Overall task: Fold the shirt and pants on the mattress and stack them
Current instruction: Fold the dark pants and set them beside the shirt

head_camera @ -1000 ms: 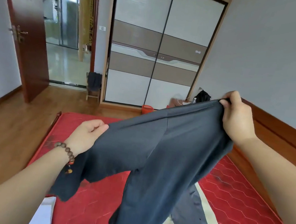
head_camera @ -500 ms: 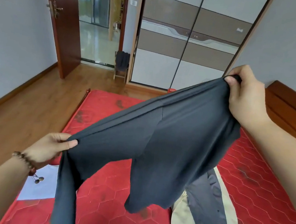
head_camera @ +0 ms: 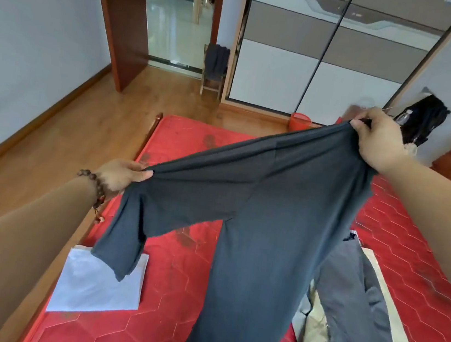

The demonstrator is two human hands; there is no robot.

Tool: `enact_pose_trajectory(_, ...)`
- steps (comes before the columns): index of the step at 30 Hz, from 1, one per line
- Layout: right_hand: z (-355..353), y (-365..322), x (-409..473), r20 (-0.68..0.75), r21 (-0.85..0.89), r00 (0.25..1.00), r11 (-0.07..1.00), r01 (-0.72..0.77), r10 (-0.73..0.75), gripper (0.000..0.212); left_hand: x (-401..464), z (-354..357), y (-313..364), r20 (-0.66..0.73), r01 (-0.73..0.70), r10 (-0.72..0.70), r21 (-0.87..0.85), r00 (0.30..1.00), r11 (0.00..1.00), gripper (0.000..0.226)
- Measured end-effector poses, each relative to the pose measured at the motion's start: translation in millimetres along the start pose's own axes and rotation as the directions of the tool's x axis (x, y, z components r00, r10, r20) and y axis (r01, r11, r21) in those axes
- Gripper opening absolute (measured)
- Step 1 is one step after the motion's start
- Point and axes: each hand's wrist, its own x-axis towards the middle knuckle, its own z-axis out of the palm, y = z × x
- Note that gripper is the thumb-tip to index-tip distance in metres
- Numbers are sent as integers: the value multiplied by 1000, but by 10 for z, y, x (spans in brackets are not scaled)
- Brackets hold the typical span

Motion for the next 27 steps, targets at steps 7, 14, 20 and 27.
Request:
enact_pose_trajectory(7,-47,-308,1018,-221,70,975,997,31,-15,26,962,-188,1102,-222,-366,367,46,903,929,22)
enact_pose_trajectory(14,-251,-363,958,-199,221,978,970,104,-60,19,740,-200,1584,-206,-571,599,183,774,800,21)
enact_pose_trajectory(20,409,244,-154,231,334,973,939,-82,3,8,594,194,453,6,-395,434,423,901,815,20)
enact_pose_trajectory(27,1836,1569,-2287,659,131,747,965,-228,88,17,255,846,-2100,54,-72,48,761,997,645,18)
